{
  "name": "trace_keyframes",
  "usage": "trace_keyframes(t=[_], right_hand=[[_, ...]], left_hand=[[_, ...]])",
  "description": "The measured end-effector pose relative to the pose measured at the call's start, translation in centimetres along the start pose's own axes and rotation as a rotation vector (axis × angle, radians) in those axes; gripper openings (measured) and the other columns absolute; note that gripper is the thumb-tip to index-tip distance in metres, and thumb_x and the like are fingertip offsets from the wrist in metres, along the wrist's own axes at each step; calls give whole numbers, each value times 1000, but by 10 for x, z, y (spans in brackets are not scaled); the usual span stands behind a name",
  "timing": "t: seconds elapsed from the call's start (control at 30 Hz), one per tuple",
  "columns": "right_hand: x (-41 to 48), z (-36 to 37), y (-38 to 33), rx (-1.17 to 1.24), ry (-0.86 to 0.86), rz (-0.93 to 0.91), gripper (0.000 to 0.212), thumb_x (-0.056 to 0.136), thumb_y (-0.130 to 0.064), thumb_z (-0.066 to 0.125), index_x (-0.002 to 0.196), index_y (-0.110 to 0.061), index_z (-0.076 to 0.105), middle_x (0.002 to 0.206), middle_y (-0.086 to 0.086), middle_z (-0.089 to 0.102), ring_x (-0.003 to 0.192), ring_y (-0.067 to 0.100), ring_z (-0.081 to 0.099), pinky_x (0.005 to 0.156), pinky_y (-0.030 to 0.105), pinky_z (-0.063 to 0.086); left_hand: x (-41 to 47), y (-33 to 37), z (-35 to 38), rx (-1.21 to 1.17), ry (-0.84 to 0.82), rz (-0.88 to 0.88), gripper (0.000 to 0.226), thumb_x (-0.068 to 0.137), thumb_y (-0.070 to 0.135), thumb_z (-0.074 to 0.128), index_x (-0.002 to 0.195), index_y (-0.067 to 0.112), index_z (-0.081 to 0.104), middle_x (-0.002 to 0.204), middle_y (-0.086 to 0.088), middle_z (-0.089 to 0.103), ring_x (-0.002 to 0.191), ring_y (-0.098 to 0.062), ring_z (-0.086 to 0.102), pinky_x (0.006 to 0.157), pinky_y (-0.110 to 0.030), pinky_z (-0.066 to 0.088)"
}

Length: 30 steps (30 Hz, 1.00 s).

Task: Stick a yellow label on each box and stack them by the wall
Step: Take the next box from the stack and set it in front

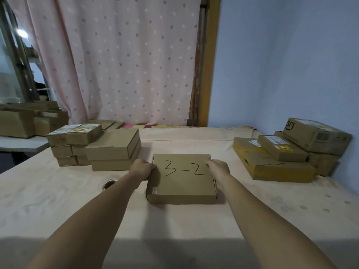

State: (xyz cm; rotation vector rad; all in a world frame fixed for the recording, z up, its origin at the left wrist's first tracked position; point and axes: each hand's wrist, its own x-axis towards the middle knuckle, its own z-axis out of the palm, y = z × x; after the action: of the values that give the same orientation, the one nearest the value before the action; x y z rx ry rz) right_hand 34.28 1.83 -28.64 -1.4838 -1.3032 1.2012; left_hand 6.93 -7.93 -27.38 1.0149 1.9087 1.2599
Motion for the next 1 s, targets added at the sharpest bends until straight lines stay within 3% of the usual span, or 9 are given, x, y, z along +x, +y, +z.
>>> trace_keyframes(t=[0.07, 0.13, 0.27, 0.47, 0.6, 0.73, 0.8, 0.93, 1.0], right_hand=[[-17, 5, -8, -23, -12, -10, 21, 66, -27, 56, 76, -9, 55, 80, 15, 65, 70, 29, 60, 63, 33, 50], [-28, 11, -13, -46, -9, -27, 12, 70, -18, 53, 80, -14, 48, 79, 7, 57, 68, 25, 56, 61, 31, 47], [-34, 19, -14, -175, 7, -72, 23, 83, -11, 50, 102, -19, 60, 98, 1, 66, 92, 25, 64, 74, 33, 52], [-32, 19, -2, -306, -41, -87, 29, 84, -11, 50, 106, -20, 66, 106, 2, 68, 97, 25, 63, 64, 30, 43], [-29, 19, 2, -314, -31, -82, 30, 86, -14, 54, 114, -21, 62, 111, 1, 67, 100, 24, 63, 72, 31, 45], [-26, 22, -4, -438, 11, -91, 29, 87, -13, 51, 115, -16, 59, 117, 6, 64, 104, 28, 61, 80, 33, 49], [-26, 27, -10, -563, 65, -140, 36, 88, -13, 49, 124, -13, 57, 127, 8, 58, 115, 30, 58, 91, 37, 50], [-36, 47, -21, -670, 70, -294, 44, 92, -13, 50, 136, -15, 52, 140, 6, 46, 128, 27, 48, 106, 40, 43], [-43, 62, -28, -673, 38, -382, 42, 93, -14, 49, 135, -17, 53, 142, 3, 47, 129, 25, 46, 106, 37, 41]], left_hand=[[2, -1, -1, 17, 26, 22, 13, 82, 15, 70, 73, 5, 71, 78, -15, 69, 80, -34, 68, 71, -42, 56], [1, -4, -1, 19, 17, 28, 14, 83, 10, 68, 70, 6, 71, 74, -12, 66, 75, -30, 64, 68, -35, 50], [3, -16, 1, 21, -13, 21, 12, 84, 9, 64, 78, 3, 73, 82, -13, 72, 79, -30, 67, 70, -35, 49], [4, -22, 7, 78, -17, 24, 16, 92, 16, 66, 83, 3, 71, 80, -10, 68, 75, -25, 60, 63, -28, 42], [7, -23, 8, 147, -7, 26, 22, 93, 20, 67, 76, 6, 67, 83, -13, 69, 76, -26, 61, 62, -28, 41], [2, -12, 4, 313, 8, 96, 31, 92, 22, 66, 65, 13, 57, 67, -2, 56, 66, -19, 51, 51, -28, 32], [-2, -6, -4, 356, 25, 139, 29, 91, 17, 64, 63, 14, 57, 64, 0, 53, 68, -22, 50, 51, -28, 34], [-11, 6, -34, 378, 39, 231, 15, 89, 12, 62, 82, 5, 73, 74, -9, 64, 71, -24, 57, 71, -39, 55], [-16, 9, -56, 436, 55, 278, 16, 89, 10, 60, 86, 8, 75, 77, -8, 65, 72, -22, 58, 68, -39, 54]])
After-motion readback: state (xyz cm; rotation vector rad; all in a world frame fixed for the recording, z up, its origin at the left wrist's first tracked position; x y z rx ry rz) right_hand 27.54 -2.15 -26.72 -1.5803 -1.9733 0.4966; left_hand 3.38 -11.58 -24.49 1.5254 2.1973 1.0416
